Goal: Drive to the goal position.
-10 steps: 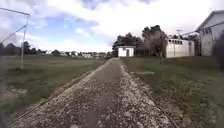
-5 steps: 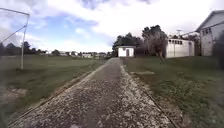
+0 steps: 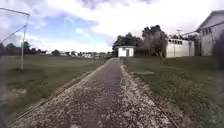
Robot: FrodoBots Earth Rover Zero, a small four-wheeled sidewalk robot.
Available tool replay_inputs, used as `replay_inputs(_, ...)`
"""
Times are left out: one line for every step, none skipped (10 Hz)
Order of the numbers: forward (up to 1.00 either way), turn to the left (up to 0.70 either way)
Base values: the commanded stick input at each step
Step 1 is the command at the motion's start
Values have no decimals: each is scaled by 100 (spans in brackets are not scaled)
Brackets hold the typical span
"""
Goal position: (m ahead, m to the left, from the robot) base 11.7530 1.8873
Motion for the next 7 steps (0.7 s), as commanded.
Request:
replay_inputs(-5, 0)
replay_inputs(-5, 0)
replay_inputs(-5, 0)
replay_inputs(-5, 0)
replay_inputs(-5, 0)
replay_inputs(-5, 0)
replay_inputs(-5, 0)
